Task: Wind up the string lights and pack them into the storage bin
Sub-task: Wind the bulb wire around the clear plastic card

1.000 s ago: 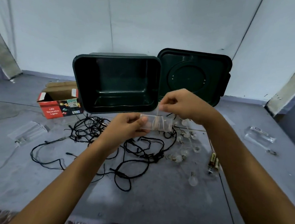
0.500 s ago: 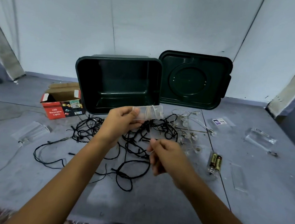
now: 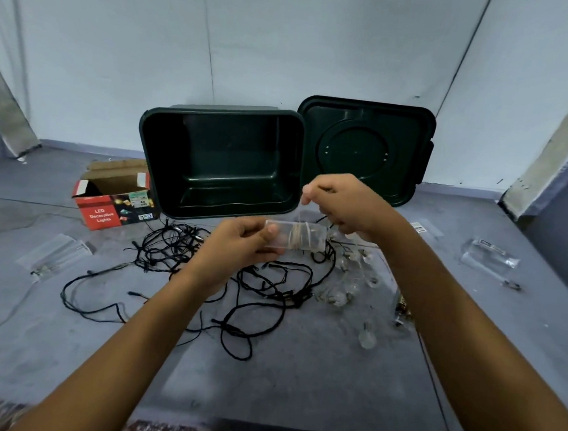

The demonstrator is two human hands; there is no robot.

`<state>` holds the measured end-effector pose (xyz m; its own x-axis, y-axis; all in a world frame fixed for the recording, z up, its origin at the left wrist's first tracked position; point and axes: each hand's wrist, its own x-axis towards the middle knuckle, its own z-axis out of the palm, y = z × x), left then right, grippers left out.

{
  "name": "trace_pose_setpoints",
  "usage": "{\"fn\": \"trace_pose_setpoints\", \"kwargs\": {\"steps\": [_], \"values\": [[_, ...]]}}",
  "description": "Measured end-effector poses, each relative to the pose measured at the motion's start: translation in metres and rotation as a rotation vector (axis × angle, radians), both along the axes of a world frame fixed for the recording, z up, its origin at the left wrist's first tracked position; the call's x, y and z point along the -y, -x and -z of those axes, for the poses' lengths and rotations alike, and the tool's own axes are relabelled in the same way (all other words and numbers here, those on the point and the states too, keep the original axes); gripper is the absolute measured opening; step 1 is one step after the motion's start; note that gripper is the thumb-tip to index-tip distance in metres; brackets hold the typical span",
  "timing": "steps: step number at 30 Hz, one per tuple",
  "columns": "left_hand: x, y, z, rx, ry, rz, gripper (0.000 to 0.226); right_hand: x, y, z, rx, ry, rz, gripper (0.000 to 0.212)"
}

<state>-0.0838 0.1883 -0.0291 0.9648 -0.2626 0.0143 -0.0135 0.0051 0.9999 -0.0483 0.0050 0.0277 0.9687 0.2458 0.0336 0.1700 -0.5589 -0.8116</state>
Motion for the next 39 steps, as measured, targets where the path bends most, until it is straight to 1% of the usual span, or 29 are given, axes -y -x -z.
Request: {"fn": "trace_pose_setpoints", "kwargs": {"steps": [2,3,5,7,9,11,13,16,18,20,22,24,25,26,28,31,33,35,36,37,39], "values": [[-0.001,0.002,-0.002,0.0,0.023,-0.012,0.022,0.005,-0.011,0.019,-0.253,-0.197,0.015,0.019],[-0.002,0.003,-0.003,0.004,0.029,-0.025,0.022,0.005,-0.01,0.029,-0.357,-0.288,0.032,0.017],[-0.004,0.002,-0.004,0.012,0.056,-0.058,0.021,-0.001,-0.003,0.05,-0.523,-0.478,0.068,0.019],[-0.006,0.001,-0.003,0.001,0.09,-0.088,0.019,-0.011,0.014,0.064,-0.582,-0.609,0.101,0.019],[-0.007,-0.001,-0.001,-0.013,0.092,-0.113,0.018,-0.022,0.037,0.071,-0.511,-0.648,0.145,0.021],[-0.006,-0.003,0.003,-0.026,0.091,-0.137,0.017,-0.032,0.062,0.071,-0.384,-0.576,0.188,0.024],[-0.005,-0.004,0.005,-0.03,0.086,-0.164,0.018,-0.04,0.088,0.067,-0.278,-0.454,0.191,0.027],[-0.006,-0.007,0.005,-0.021,0.057,-0.184,0.018,-0.048,0.117,0.049,-0.106,-0.222,0.132,0.033],[-0.007,-0.008,0.006,-0.022,0.04,-0.165,0.019,-0.047,0.122,0.032,-0.009,-0.085,0.059,0.027],[-0.008,-0.007,0.008,-0.022,0.02,-0.116,0.019,-0.042,0.112,0.017,0.108,0.048,0.003,0.02],[-0.006,-0.006,0.009,-0.036,0.015,-0.096,0.021,-0.034,0.09,0.004,0.234,0.152,0.005,0.02],[-0.005,-0.004,0.008,-0.053,0.02,-0.086,0.021,-0.025,0.061,-0.007,0.282,0.174,0.006,0.019],[-0.004,-0.002,0.007,-0.053,0.017,-0.07,0.019,-0.018,0.045,-0.009,0.26,0.159,-0.008,0.019],[-0.004,0.0,0.007,-0.047,0.011,-0.05,0.017,-0.011,0.029,-0.008,0.2,0.122,-0.035,0.019],[-0.003,0.004,0.005,-0.034,0.007,-0.019,0.016,0.004,0.002,0.005,-0.01,-0.043,-0.077,0.018],[-0.003,0.007,0.004,-0.02,0.021,-0.005,0.016,0.014,-0.017,0.043,-0.331,-0.351,-0.038,0.017],[-0.004,0.007,0.004,-0.017,0.027,-0.019,0.017,0.008,-0.013,0.066,-0.46,-0.51,-0.012,0.021],[-0.004,0.005,0.005,-0.019,0.04,-0.05,0.016,-0.005,0.003,0.08,-0.518,-0.602,0.027,0.022],[-0.005,0.003,0.006,-0.02,0.047,-0.068,0.016,-0.012,0.014,0.084,-0.517,-0.637,0.068,0.022],[-0.005,0.002,0.006,-0.02,0.053,-0.086,0.016,-0.019,0.028,0.086,-0.485,-0.657,0.111,0.022],[-0.006,0.0,0.006,-0.018,0.065,-0.116,0.017,-0.03,0.057,0.087,-0.355,-0.609,0.175,0.025]]}}
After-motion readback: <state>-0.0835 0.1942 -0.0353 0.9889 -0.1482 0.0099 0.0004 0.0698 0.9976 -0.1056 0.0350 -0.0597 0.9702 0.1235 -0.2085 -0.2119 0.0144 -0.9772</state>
